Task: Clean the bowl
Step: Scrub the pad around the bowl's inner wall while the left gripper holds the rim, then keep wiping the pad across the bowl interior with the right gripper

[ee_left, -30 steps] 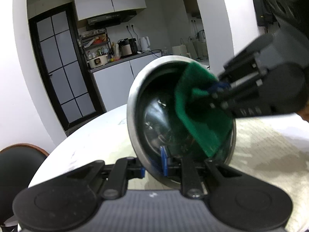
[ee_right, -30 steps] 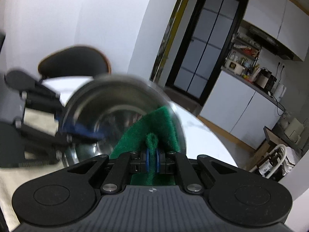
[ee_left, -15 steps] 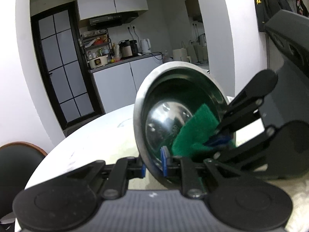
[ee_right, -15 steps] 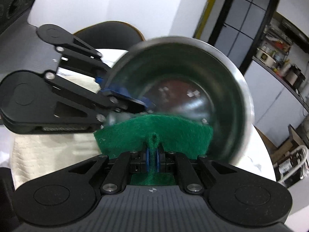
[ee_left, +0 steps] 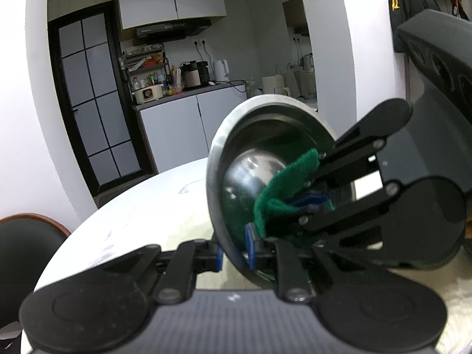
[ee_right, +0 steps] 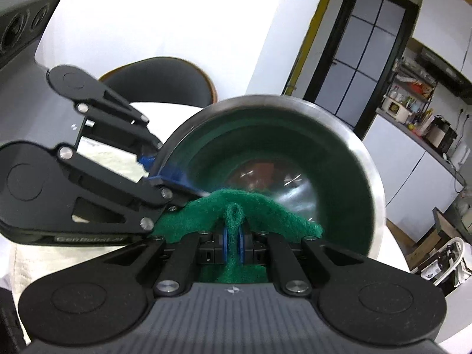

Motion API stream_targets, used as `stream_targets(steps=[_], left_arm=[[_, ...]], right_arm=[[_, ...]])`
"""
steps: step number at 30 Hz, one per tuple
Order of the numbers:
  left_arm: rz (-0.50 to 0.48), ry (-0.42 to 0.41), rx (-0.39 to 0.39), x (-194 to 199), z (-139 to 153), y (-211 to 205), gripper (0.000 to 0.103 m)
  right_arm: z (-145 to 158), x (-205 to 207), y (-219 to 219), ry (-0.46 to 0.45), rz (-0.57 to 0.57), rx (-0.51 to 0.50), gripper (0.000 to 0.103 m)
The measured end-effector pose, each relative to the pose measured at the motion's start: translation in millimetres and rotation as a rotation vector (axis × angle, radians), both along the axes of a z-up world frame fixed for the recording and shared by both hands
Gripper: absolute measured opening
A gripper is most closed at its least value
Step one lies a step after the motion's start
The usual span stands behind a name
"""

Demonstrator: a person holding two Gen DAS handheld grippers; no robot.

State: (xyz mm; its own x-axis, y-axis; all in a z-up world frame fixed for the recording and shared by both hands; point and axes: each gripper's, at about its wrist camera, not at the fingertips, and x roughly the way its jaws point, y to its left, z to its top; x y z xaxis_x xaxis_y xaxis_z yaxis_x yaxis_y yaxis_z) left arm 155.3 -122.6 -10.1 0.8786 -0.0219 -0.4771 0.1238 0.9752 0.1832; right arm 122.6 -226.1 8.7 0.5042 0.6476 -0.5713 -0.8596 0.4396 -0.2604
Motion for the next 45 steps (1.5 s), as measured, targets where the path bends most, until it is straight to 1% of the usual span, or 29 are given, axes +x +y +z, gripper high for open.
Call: stream_targets(steps=[2,3,7,11,14,16,17,22,26,31,35,39,41,45], left_arm=[[0.000,0.000,0.001,0,0,1,0.017],[-0.003,-0.002,-0.002,-3,4,9,0.017],[-0.005,-0.003,0.000,-3,5,10,0.017],[-0.005,-0.002,0.001,-4,4,10,0.017],[-0.002,-0.003,-0.001,0,4,2,0.017],[-0.003,-0.004,-0.001,-1,4,4,0.017],[-0.007,-0.003,0.000,-2,7,12,0.017],[-0.002,-0.016,0.003,-3,10,15,0.017],[-0.003,-0.019,0.006,-2,11,15,0.017],[-0.007,-0.022,0.005,-4,11,15,0.017],[-0.009,-0.019,0.002,-3,11,17,0.017],[-0.011,-0.020,0.002,-3,10,16,0.016],[-0.009,-0.022,0.005,-2,9,11,0.016],[-0.013,-0.030,0.008,-3,9,10,0.016]], right_arm=[[1,0,-1,-0.008,-0.007,0.012,0.008],[2,0,-1,-0.010,-0.012,0.022,0.008],[3,1,-2,-0.029,-0.031,0.045,0.008],[6,5,-8,-0.037,-0.064,0.070,0.008],[7,9,-11,-0.037,-0.087,0.075,0.008],[6,13,-13,-0.030,-0.100,0.063,0.008],[6,16,-14,-0.026,-0.108,0.056,0.008],[-4,20,-15,0.021,-0.113,-0.021,0.008],[-11,19,-9,0.050,-0.076,-0.060,0.008],[-13,16,1,0.079,-0.021,-0.061,0.008],[-13,13,3,0.082,-0.022,-0.064,0.008],[-12,20,1,0.084,-0.064,-0.071,0.008],[-11,22,-1,0.070,-0.089,-0.072,0.008],[-8,20,-3,0.013,-0.138,-0.075,0.008]])
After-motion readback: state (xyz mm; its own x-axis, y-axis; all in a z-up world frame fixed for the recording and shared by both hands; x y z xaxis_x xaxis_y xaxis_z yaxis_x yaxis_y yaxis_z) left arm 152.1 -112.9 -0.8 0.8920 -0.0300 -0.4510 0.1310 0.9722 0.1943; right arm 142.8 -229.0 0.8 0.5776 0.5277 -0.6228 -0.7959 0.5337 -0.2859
